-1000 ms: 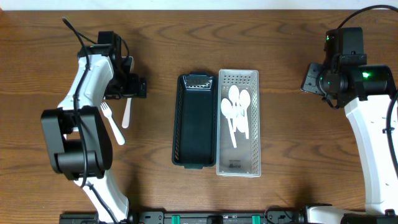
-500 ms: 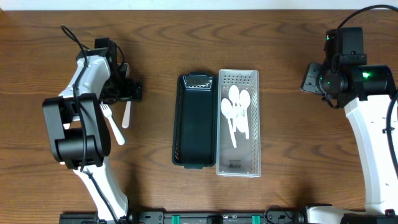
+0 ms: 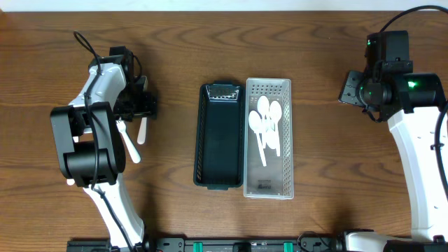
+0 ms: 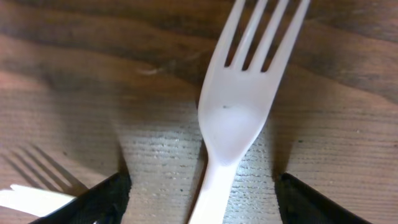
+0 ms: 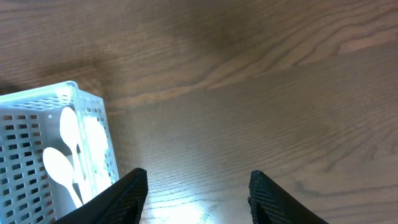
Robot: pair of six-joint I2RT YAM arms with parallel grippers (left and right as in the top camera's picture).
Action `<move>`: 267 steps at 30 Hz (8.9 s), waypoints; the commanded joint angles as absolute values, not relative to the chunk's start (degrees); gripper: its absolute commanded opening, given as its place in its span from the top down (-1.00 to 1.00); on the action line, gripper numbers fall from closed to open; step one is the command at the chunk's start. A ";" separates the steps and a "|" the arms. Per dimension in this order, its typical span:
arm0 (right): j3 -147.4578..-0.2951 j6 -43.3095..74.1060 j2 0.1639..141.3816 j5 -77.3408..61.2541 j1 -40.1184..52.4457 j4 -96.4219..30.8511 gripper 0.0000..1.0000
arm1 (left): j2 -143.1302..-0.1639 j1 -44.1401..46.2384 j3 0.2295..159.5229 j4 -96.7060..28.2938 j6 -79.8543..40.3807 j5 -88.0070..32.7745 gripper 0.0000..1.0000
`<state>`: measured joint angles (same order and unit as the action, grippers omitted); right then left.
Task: Pack container
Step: 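Move the left gripper to the upper white fork and grasp it, then carry the fork over the black basket and release it inside, then move the left gripper back to the next white fork and grasp it, then carry the fork into the black basket and open the left gripper, then lower the left gripper onto the last white fork and grasp it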
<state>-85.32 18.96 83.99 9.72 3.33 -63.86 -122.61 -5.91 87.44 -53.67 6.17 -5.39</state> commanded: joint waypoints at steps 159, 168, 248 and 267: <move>-84.99 18.35 84.01 10.13 2.90 -64.93 -0.15 | -121.10 -15.31 80.71 -58.00 -8.62 -7.07 0.70; -84.99 18.35 84.01 10.13 2.90 -64.93 -0.15 | -113.75 -14.41 82.56 -59.79 -8.62 -6.87 0.88; -84.99 18.35 84.01 10.11 2.90 -66.11 -0.22 | -114.30 -22.55 92.99 -64.01 -4.56 -3.97 -0.97; -84.99 18.39 84.01 10.09 2.92 -67.09 -0.24 | -124.79 -22.55 87.39 -58.67 -4.05 -3.92 -0.97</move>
<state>-85.30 18.83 83.99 9.69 3.33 -66.87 -124.31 -22.41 89.41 -58.98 -4.49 -3.75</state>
